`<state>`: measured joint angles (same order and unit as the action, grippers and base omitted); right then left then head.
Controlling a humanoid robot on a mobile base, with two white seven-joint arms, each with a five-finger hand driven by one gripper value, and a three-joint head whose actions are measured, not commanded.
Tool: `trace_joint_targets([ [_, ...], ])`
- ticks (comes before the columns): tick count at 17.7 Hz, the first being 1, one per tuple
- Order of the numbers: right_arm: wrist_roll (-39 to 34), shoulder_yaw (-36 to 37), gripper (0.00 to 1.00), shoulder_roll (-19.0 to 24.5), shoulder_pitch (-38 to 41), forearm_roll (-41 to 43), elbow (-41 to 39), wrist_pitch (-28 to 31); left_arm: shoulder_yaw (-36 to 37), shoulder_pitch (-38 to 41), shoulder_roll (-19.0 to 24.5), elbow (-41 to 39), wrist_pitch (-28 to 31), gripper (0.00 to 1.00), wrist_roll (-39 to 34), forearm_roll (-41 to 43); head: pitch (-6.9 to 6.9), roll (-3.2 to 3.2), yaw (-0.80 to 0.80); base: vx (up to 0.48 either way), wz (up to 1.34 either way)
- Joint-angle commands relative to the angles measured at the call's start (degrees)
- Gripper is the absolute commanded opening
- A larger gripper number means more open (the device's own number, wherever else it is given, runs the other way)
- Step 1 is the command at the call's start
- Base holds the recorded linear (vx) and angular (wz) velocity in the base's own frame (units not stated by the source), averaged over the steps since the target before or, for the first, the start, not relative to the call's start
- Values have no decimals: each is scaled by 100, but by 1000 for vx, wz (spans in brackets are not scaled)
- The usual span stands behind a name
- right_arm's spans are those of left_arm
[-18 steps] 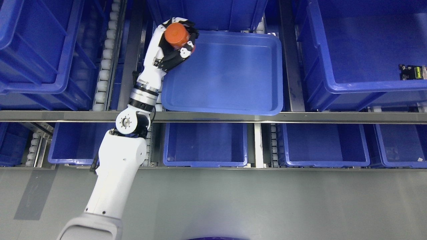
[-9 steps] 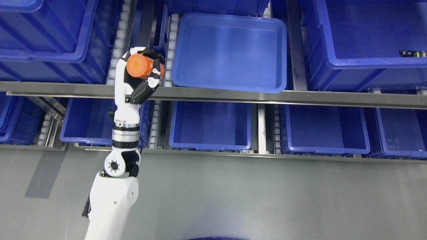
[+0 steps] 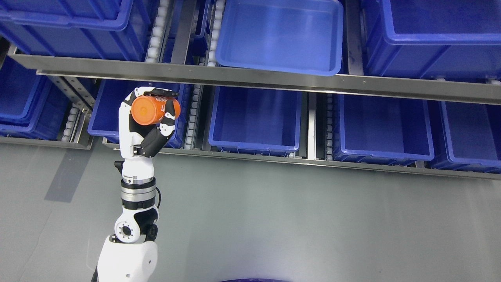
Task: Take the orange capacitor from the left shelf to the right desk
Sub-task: 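Hold the capacitor in the left hand while turning toward the steel table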
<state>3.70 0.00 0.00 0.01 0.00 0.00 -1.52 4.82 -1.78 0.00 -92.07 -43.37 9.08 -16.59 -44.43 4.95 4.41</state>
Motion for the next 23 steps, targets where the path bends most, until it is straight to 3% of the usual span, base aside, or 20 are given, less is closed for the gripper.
trace_joint_targets([
  [1, -1, 70, 100, -100, 122, -35, -100, 20, -69, 468, 100, -637, -136, 2, 32, -2, 0, 0, 0, -191, 86],
  [7, -1, 70, 100, -100, 122, -35, -100, 11, -25, 784, 158, -646, -163, 2, 199, -2, 0, 0, 0, -174, 138],
  [13, -1, 70, 100, -100, 122, -35, -100, 20, 563, 759, 100, -646, -163, 2, 287, -2, 0, 0, 0, -111, 3],
  [23, -1, 70, 100, -100, 122, -35, -100, 11, 1328, 671, 100, -637, -163, 2, 296, 7, 0, 0, 0, 19, -742],
])
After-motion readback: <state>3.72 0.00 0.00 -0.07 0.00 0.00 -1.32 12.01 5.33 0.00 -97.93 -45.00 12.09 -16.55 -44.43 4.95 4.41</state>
